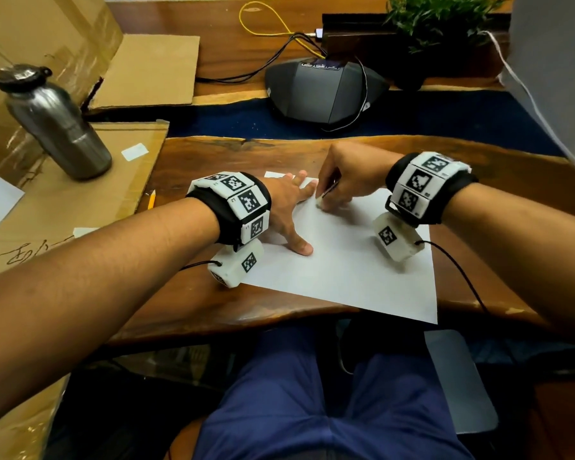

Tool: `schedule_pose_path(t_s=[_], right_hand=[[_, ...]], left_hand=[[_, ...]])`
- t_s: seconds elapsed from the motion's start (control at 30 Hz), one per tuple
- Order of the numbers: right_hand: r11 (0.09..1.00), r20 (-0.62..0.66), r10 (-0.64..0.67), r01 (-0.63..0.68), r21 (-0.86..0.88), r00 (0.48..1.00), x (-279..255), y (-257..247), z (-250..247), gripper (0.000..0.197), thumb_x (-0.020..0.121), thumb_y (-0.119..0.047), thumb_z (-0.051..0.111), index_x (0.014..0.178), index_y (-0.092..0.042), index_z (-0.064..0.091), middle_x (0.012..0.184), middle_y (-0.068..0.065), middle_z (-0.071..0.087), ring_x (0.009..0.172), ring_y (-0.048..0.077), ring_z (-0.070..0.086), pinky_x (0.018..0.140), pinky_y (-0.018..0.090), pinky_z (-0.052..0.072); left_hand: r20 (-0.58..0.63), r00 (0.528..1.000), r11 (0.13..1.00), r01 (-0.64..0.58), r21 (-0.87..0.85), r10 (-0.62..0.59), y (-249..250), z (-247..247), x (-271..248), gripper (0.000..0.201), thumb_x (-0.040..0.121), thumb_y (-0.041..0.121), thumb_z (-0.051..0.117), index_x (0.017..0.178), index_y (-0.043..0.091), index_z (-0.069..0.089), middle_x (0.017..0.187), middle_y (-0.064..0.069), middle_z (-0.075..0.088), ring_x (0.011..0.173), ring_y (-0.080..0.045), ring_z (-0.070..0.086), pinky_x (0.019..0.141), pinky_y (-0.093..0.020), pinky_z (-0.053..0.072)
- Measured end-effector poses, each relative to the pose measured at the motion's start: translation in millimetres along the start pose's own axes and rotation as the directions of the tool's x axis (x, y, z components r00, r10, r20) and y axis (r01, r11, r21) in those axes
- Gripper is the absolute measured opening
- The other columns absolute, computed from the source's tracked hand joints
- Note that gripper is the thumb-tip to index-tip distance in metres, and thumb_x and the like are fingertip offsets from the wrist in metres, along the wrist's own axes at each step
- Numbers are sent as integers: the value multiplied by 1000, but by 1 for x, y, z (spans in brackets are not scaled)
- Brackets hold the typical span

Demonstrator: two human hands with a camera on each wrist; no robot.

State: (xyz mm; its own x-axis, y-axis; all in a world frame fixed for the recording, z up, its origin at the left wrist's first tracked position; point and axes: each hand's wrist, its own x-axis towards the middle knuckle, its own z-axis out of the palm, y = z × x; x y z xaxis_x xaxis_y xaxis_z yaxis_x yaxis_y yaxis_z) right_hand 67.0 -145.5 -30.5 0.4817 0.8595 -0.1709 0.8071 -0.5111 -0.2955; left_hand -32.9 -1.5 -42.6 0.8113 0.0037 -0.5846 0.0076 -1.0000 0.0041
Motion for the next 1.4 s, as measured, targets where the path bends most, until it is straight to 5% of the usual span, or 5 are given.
schedule_pose_path(t_s=[0.17, 0.3, 0.8, 0.97, 1.4], right_hand=[[998, -129, 65, -64, 6, 990, 9, 10, -3, 9, 75, -27, 85, 76, -19, 79, 59, -11, 67, 63, 5, 62, 81, 32, 55], [997, 102, 73, -75, 22, 992, 4, 7, -9, 11, 75, -27, 86, 83, -23, 80, 68, -6, 74, 57, 6, 69, 64, 21, 57], [980, -189, 150, -121, 157, 970, 11, 17, 0, 11, 73, -20, 87, 82, -15, 82, 67, -3, 73, 54, -3, 61, 75, 18, 55], [978, 137, 142, -160, 136, 980, 8, 13, -11, 14, 71, -25, 89, 82, -22, 81, 72, -6, 76, 59, 5, 69, 58, 18, 54], [993, 11, 113, -113, 17, 994, 11, 17, -8, 13, 74, -21, 87, 86, -20, 81, 78, -4, 75, 70, 11, 71, 59, 15, 48]], left_hand=[[4, 1000, 1000, 19, 24, -19, 0, 1, 4, 142, 55, 79, 74, 155, 31, -16, 163, 3, -21, 153, -23, -6, 121, -55, 12], [2, 999, 999, 37, 30, -37, 2, 2, 6, 142, 55, 78, 74, 155, 31, -15, 163, 3, -21, 153, -23, -4, 121, -54, 13], [8, 999, 997, 52, 49, -52, 10, -3, 0, 139, 61, 73, 76, 156, 27, -14, 164, -1, -19, 153, -26, 0, 121, -53, 15], [17, 998, 997, 63, 42, -63, 11, -3, -1, 138, 62, 71, 77, 156, 28, -15, 164, 0, -20, 153, -25, -2, 121, -52, 14], [16, 999, 998, 49, 32, -49, 8, -2, 2, 140, 60, 73, 76, 156, 28, -14, 163, 1, -21, 153, -25, -4, 122, -53, 12]])
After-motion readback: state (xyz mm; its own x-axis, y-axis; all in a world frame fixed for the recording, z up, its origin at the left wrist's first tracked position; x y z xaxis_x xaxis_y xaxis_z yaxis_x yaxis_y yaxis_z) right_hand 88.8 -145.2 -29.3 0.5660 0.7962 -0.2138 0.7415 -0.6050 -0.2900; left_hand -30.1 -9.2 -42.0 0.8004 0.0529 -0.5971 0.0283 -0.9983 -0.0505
